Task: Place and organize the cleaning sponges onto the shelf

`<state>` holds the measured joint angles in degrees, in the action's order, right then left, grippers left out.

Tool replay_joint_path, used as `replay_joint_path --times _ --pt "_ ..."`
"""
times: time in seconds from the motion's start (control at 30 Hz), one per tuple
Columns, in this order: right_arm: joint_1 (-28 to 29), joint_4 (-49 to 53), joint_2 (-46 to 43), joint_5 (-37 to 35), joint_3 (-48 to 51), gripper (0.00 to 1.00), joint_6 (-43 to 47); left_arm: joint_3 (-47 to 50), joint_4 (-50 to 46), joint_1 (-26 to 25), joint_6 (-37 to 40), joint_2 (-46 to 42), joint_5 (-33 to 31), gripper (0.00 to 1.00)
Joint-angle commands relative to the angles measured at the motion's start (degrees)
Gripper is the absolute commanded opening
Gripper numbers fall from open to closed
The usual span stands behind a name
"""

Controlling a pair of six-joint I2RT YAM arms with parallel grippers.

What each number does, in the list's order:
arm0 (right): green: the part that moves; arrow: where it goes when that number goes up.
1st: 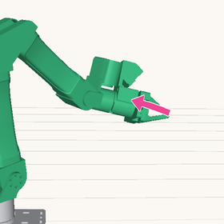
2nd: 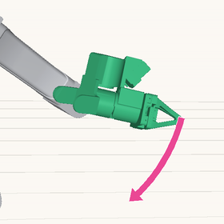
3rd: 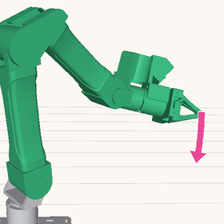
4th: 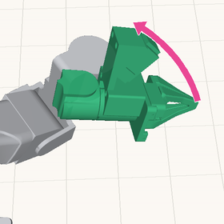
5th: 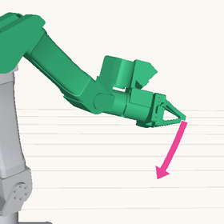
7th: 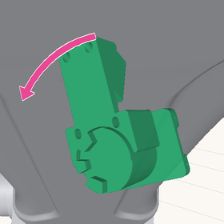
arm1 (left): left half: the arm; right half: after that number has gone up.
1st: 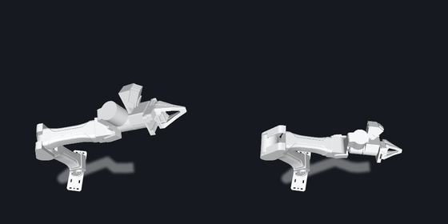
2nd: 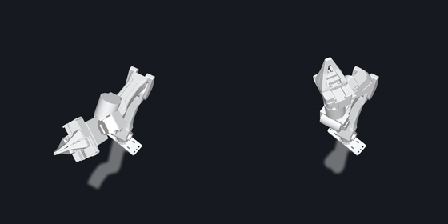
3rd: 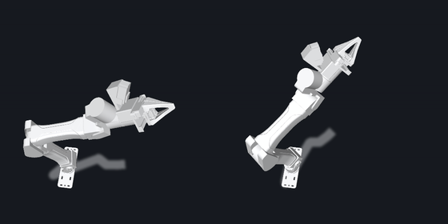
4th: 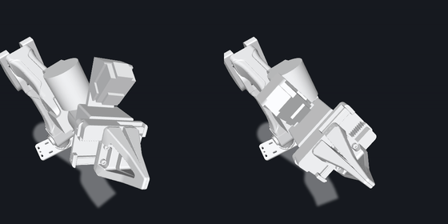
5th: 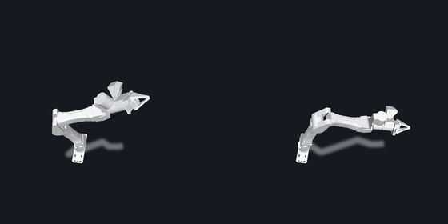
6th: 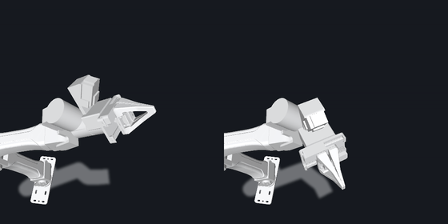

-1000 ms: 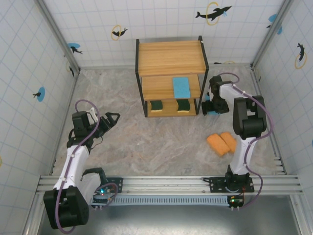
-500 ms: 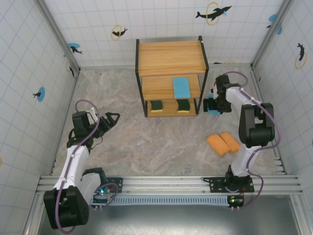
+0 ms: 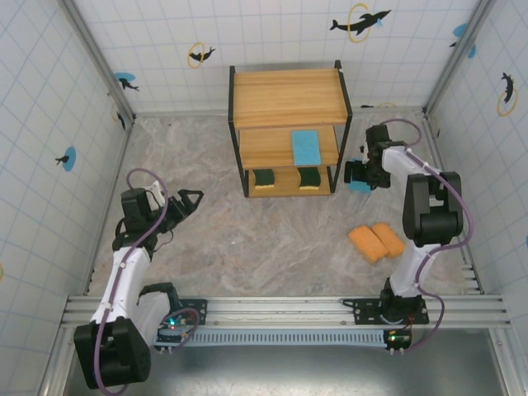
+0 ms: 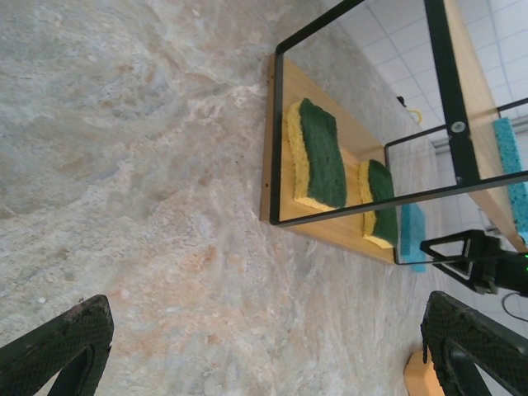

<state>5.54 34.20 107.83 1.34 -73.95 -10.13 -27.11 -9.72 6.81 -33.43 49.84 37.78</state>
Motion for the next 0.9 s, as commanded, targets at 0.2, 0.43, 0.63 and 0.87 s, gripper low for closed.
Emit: replay_joint_path --times 0.2,0.43,0.63,0.87 --pt "0.59 -1.94 3.92 -3.35 -2.76 0.99 -5.37 1.08 1.88 -0.32 -1.14 -0.26 2.62 0.98" --pt "1.48 -2.82 4.74 -5.17 -1.36 0.96 -6.92 1.43 2.14 -0.74 -1.20 -0.31 2.55 0.97" --pt "1.48 -5.00 4.25 -5.54 1.78 0.81 -9.00 1.71 2.84 -1.01 -1.46 0.38 2.46 0.98" --pt "1.49 -7.64 0.94 -5.30 6.38 0.70 -10.52 1.71 2.73 -1.15 -1.08 0.52 2.42 0.98"
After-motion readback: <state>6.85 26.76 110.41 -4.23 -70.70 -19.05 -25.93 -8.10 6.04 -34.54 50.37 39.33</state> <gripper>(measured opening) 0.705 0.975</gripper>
